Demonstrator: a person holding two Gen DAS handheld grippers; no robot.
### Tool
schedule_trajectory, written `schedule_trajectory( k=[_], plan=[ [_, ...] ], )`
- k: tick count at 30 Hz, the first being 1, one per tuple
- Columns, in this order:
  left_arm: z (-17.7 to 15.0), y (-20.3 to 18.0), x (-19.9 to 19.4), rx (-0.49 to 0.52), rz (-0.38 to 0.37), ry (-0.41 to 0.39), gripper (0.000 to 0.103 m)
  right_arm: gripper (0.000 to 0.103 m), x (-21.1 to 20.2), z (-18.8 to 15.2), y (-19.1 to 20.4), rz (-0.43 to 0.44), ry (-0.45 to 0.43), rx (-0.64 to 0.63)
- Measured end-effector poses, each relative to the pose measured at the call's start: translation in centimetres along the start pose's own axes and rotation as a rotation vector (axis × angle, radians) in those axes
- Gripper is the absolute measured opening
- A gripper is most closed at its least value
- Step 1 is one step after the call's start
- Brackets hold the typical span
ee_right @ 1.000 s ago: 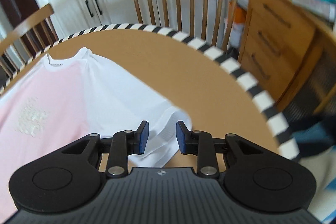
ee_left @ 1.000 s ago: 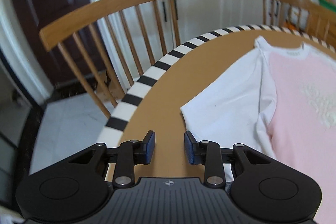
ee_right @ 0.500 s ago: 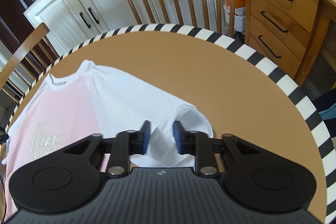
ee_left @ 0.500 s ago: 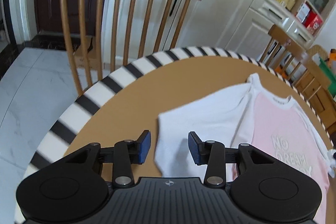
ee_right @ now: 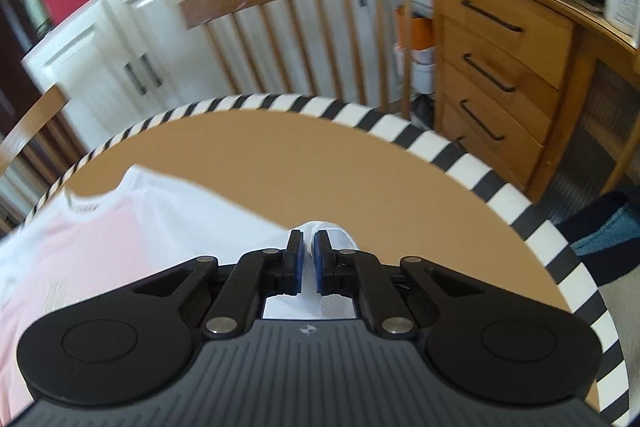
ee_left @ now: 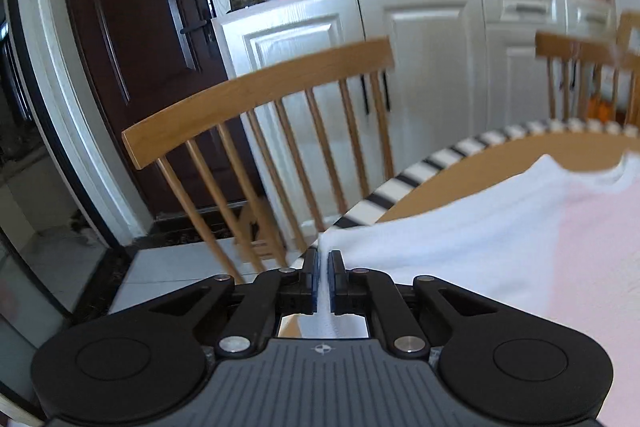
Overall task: Fold clothes
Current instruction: 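Grasp the shirt edges with both grippers and pull to smooth the shirt, then release the shirt and withdraw both grippers above the flattened shirt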
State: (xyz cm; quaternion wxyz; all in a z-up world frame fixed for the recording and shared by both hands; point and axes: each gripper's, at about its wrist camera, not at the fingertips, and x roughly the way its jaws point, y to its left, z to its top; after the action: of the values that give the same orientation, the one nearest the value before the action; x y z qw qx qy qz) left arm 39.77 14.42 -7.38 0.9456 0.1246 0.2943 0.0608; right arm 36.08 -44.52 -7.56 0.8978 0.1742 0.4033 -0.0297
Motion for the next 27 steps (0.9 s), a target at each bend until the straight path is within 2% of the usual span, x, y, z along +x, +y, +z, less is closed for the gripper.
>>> schedule_trajectory(
  k=[5,7,11,14,15,16,18,21,24,27],
  plan=[
    [0.0,-0.4,1.2,-0.028,-0.007,0.024,0.006,0.006,1.2,1.0,-1.7,-0.027,-0.030,0.099],
    [-0.4,-0.7,1.4,0.004,-0.007,0.019,0.006,0.006,1.4,1.2,-2.0,-0.046,-0.038,0.081],
    [-1.2,-0.6,1.8,0.039,0.015,0.019,0.014,0.010,1.4,1.0,-3.0,-0.126,-0.059,0.066],
    [-1.6,0.1,1.3,0.003,0.040,0.025,0.025,0.014,0.7,-0.1,-3.3,-0.109,-0.028,0.062],
    [-1.7,0.4,0.7,-0.020,0.033,0.021,0.026,0.019,0.3,-0.5,-3.1,-0.099,-0.017,0.048],
    [-1.8,0.7,-0.1,-0.042,0.024,0.016,0.026,0.023,-0.3,-1.4,-2.5,-0.087,-0.011,0.007],
    [-2.3,0.9,-2.2,-0.061,0.005,0.002,0.034,0.026,-1.8,-3.4,-0.8,-0.055,0.002,-0.090],
    [-3.3,0.8,-6.9,-0.088,-0.042,-0.010,0.044,0.026,-4.6,-7.5,2.0,0.041,0.049,-0.192],
    [-4.9,0.6,-12.0,-0.129,-0.110,0.010,0.049,0.026,-7.8,-12.2,4.1,0.149,0.110,-0.249],
    [-7.1,-0.1,-16.9,-0.117,-0.167,0.059,0.050,0.028,-10.4,-17.2,6.0,0.217,0.189,-0.338]
  ],
)
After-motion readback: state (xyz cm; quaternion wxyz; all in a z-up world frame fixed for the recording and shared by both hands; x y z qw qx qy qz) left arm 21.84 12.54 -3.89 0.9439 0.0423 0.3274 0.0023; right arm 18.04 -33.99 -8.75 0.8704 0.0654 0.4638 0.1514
